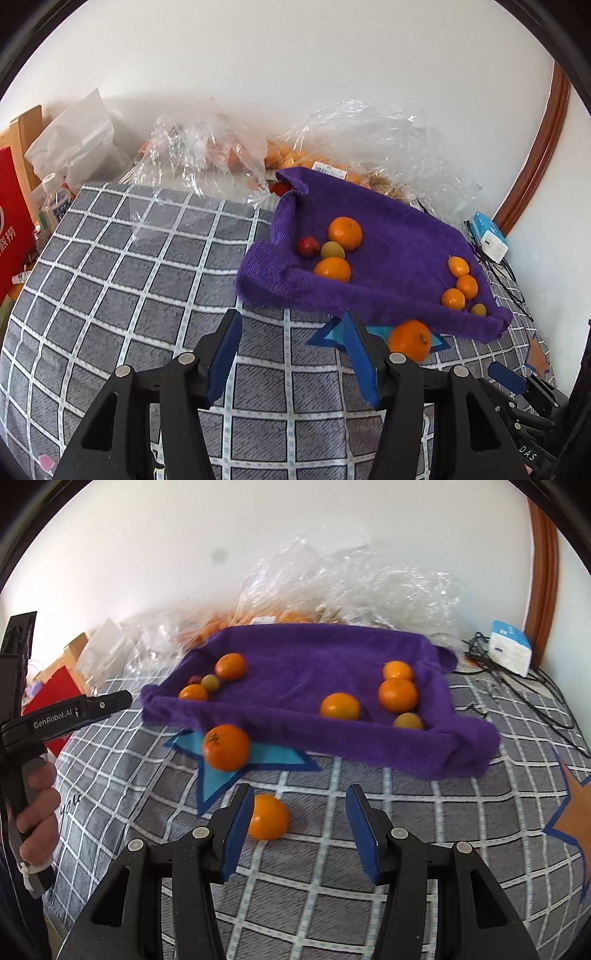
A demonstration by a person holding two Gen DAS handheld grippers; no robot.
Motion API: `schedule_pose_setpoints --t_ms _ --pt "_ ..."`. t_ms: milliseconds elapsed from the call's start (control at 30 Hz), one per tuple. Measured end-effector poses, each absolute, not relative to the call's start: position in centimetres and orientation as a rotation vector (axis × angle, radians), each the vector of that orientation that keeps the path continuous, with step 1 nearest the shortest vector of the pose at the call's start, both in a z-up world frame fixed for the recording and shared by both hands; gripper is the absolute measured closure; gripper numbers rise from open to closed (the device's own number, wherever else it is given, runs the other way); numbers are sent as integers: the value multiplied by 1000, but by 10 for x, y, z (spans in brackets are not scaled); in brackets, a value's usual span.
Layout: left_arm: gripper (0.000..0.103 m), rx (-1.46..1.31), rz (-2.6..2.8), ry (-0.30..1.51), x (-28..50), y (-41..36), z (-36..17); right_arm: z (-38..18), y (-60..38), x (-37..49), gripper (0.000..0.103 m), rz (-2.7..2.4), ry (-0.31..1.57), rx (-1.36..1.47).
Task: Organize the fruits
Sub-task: 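Move the right gripper to an orange on the bedspread and close on it, then lift the orange with the right gripper while the left gripper grasps another orange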
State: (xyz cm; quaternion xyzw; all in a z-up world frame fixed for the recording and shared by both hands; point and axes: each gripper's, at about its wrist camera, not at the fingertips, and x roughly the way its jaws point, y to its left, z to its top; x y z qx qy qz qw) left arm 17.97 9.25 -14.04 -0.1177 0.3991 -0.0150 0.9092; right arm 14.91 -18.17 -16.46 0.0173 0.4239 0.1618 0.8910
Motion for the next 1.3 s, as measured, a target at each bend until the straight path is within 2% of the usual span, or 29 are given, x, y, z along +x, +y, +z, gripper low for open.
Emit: schedule_pose_setpoints --t_ms 167,233,300,1300 --pt "49 -233 -5 841 163 97 -159 -183 -164 149 55 354 918 1" --pt "49 -244 7 852 159 101 -168 -190 -158 150 68 339 927 -25" --pt "49 -254 14 861 157 104 -176 -194 -155 150 70 324 930 -45" --pt "47 -245 18 868 152 103 -184 -198 -168 150 71 220 939 -29"
